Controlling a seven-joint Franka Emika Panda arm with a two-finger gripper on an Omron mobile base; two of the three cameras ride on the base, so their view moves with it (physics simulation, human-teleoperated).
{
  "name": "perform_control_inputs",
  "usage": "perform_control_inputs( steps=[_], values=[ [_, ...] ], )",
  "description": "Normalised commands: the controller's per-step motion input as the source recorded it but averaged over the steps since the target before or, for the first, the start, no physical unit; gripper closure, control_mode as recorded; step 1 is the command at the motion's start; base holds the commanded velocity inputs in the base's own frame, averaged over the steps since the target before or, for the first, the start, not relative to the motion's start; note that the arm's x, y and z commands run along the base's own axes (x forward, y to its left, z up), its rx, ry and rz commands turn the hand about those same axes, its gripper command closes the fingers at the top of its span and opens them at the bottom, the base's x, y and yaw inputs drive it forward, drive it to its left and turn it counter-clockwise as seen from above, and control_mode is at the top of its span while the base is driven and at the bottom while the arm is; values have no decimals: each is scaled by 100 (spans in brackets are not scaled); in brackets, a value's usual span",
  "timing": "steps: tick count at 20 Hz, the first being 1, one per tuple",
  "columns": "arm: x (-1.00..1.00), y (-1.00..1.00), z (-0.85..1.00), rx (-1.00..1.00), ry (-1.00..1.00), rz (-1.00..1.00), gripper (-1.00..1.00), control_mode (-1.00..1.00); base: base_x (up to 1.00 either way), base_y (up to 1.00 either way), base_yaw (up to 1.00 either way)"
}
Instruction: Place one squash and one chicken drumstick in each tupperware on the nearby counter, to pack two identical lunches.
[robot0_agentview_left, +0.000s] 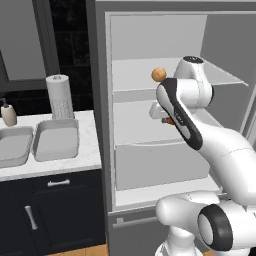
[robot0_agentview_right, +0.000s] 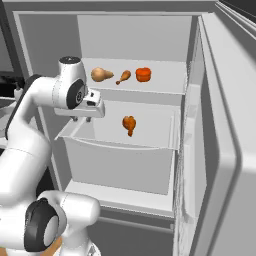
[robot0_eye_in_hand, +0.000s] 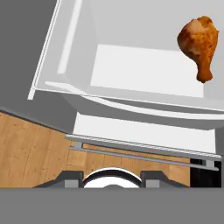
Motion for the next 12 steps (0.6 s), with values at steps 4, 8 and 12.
perform_control_inputs(
  steps=[4, 8, 12],
  values=[
    [-22, 1, 0, 0, -5, 0, -100, -100, 0, 0, 0],
    [-78, 0, 0, 0, -21, 1, -100, -100, 0, 0, 0],
    [-86, -3, 9, 0, -29, -1, -100, -100, 0, 0, 0]
  ],
)
